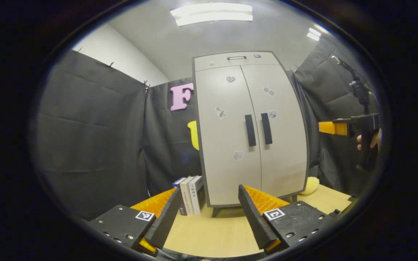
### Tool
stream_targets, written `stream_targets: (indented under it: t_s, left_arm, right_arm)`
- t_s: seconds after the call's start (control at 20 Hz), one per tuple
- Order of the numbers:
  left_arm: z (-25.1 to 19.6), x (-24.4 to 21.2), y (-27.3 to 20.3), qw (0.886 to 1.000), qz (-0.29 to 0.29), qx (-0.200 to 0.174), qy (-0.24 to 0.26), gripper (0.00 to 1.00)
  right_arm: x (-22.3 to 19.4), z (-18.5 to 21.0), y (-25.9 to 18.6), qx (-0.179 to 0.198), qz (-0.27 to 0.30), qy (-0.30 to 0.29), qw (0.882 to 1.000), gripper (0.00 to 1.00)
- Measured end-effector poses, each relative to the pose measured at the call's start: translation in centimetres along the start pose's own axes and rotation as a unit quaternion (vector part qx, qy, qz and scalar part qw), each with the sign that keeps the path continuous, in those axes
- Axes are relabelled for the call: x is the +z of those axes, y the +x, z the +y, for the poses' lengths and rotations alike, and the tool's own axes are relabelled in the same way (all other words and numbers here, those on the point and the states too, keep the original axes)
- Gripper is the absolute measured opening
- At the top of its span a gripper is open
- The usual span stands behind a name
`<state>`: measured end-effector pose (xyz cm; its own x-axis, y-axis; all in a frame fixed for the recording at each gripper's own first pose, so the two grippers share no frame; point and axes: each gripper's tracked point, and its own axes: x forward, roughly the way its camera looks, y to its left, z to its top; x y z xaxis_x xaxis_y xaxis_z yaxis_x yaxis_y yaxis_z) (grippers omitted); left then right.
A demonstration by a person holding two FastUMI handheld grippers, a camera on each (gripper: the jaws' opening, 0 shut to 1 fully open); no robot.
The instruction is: Open the right door of the double-door shoe cabinet with the right hand, and open the left door with the left hand.
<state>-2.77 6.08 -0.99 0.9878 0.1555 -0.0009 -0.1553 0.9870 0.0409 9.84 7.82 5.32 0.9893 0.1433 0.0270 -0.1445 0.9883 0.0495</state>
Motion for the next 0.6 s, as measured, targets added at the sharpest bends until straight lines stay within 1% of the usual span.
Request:
stream_targets:
  t_s: [0.2, 0.6]
  left_arm:
    - [2.2, -0.7, -0.9, 1.0, 0.008, 0.028, -0.002, 0.93]
    - [6.5, -2.4, -2.9, 0.996, 0.027, 0.085, 0.003, 0.93]
  right_arm:
    - [1.5, 2.3, 2.6, 0.021, -0.011, 0.003, 1.0, 0.98]
    - [2.7, 6.2, 9.2, 0.037, -0.012, -0.004, 0.999, 0.97]
